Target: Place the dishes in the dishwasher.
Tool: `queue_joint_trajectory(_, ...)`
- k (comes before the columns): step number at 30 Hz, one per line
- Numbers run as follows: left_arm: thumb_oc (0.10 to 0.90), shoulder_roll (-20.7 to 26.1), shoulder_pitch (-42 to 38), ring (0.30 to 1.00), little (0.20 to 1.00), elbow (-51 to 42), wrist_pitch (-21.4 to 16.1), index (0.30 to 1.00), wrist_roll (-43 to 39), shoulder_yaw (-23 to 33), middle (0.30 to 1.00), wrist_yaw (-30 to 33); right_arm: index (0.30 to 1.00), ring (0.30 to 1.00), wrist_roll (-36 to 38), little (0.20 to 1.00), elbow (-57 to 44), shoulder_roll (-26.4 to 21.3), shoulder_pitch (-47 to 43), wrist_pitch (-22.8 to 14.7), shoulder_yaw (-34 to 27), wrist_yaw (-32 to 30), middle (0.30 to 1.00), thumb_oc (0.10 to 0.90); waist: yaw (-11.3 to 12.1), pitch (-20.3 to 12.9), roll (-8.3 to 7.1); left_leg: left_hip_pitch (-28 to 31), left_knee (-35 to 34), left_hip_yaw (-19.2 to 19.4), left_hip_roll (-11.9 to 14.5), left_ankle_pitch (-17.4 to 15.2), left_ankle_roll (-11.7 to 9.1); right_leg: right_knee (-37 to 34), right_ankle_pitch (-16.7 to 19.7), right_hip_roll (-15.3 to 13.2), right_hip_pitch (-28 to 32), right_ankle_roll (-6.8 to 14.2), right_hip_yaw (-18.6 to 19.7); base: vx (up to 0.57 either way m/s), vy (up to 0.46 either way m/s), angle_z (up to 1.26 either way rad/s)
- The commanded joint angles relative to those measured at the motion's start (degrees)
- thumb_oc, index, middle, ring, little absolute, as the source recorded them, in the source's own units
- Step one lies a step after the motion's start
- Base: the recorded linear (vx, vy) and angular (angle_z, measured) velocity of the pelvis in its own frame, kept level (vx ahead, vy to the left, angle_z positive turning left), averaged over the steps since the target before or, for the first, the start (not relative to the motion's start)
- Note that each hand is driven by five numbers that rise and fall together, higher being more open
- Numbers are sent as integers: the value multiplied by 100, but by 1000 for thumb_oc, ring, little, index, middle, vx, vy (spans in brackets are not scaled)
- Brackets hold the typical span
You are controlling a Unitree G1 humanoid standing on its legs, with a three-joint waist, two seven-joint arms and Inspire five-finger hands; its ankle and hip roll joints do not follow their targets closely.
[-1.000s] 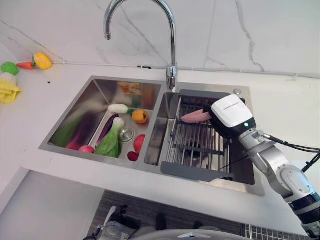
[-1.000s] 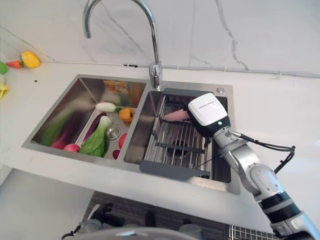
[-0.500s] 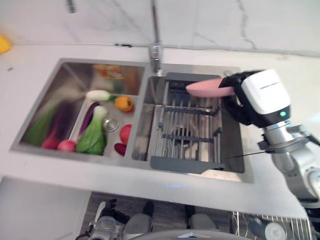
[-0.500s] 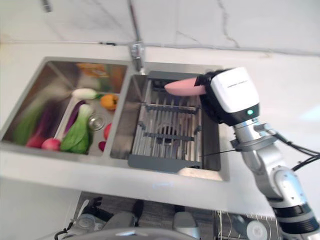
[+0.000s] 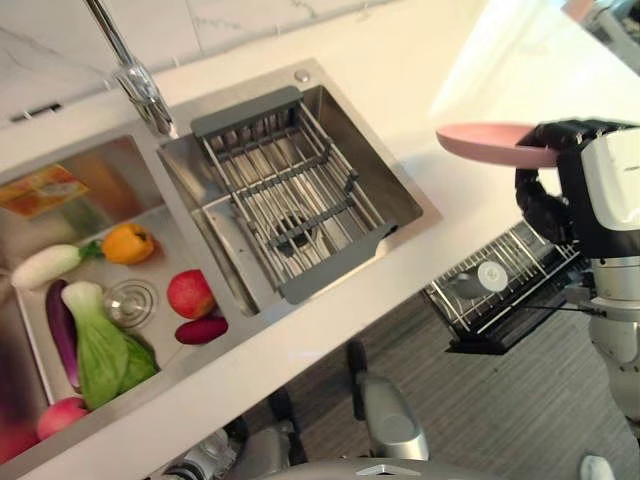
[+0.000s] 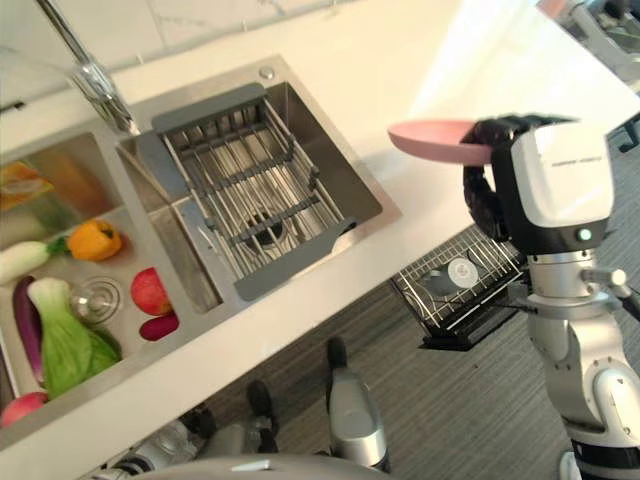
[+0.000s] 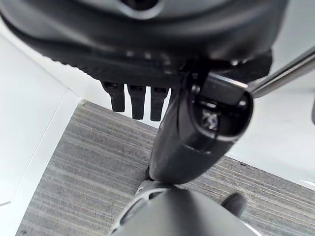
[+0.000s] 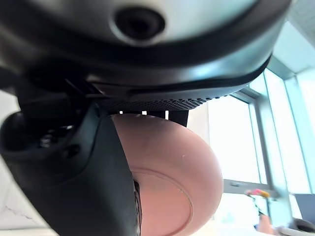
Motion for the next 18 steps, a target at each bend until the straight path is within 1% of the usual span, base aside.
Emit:
queue_joint_trajectory(1, 800, 6, 68, 900, 900, 77, -18, 900, 33, 298, 900, 168, 300, 300, -123, 300, -564, -193, -639, 229, -708, -428, 300, 400, 445, -793, 69, 319, -176, -327, 114, -453, -416, -903, -200, -380, 849, 82, 223, 2, -158, -25)
queue_joint_trajectory(2, 800, -43, 180, 900, 900, 261, 1, 900, -186, 606, 900, 320, 300, 300, -169, 300, -602, -35, -537, 269, -623, -617, 300, 400, 591, -1009, -72, 404, -176, -158, 69, -490, -473, -1935, -85, -376, 1162, 150, 16, 2, -158, -25)
queue_joint_trajectory(3, 800, -43, 180, 900, 900, 261, 1, 900, -186, 606, 900, 320, 300, 300, -169, 300, -602, -35, -537, 269, -623, -617, 300, 400, 591, -1009, -72, 404, -176, -158, 69, -490, -473, -1935, -85, -376, 1162, 150, 16, -3, -299, -63)
queue_joint_trajectory(4, 800, -58, 231, 900, 900, 331, 32, 900, -298, 865, 900, 378, 300, 300, -61, 300, -591, 101, -293, 206, -703, -507, 300, 400, 553, -1111, -133, 434, -176, -78, 159, -410, -545, -2469, -113, -144, 1345, 103, -20, -8, -252, -102)
queue_joint_trajectory(5, 800, -74, 264, 900, 900, 356, 37, 900, -368, 910, 900, 410, 300, 300, -10, 300, -574, 149, -113, 209, -786, -478, 300, 400, 543, -1158, -121, 426, -176, -71, 275, -368, -627, -2766, -61, 7, 1515, 42, -2, -41, -366, -111)
queue_joint_trajectory(6, 800, -133, 300, 900, 900, 286, 12, 900, -479, 982, 900, 462, 300, 300, 68, 300, -551, 223, 152, 189, -918, -420, 300, 400, 521, -1153, -95, 426, -170, -127, 389, -268, -718, -2815, -115, 116, 1603, -14, -99, -34, -252, -43)
queue_joint_trajectory(7, 800, -164, 302, 900, 900, 227, -9, 900, -513, 986, 900, 479, 300, 300, 90, 300, -509, 223, 251, 172, -945, -383, 300, 400, 497, -1140, -74, 439, -172, -160, 435, -226, -754, -2812, -144, 171, 1661, -77, -158, -53, -184, 47)
queue_joint_trajectory(9, 800, -204, 307, 900, 900, 180, -14, 900, -476, 927, 900, 459, 300, 300, 103, 300, -447, 213, 341, 165, -973, -364, 300, 400, 465, -1122, -39, 448, -175, -191, 494, -179, -793, -2810, -182, 227, 1719, -130, -213, -22, -107, 68)
queue_joint_trajectory(11, 800, -252, 324, 900, 900, 131, -23, 900, -381, 827, 900, 432, 300, 300, 8, 300, -344, 188, 500, 187, -1070, -381, 300, 400, 415, -1096, 32, 446, -176, -240, 583, -99, -859, -2816, -247, 300, 1782, -177, -303, -22, -106, 1)
queue_joint_trajectory(16, 800, -373, 430, 900, 900, 112, -39, 900, -519, 799, 900, 478, 300, 300, -255, 300, 123, 72, 835, 328, -1166, -587, 300, 400, 350, -1015, 225, 432, -176, -358, 690, 56, -979, -2817, -378, 405, 1976, -287, -519, -20, -78, 6)
queue_joint_trajectory(18, 800, -383, 431, 900, 900, 191, -31, 900, -520, 779, 900, 460, 300, 300, -296, 300, 308, 3, 812, 392, -1110, -603, 300, 400, 334, -979, 301, 418, -176, -405, 705, 89, -1007, -2815, -405, 408, 2010, -312, -584, -27, -36, 16)
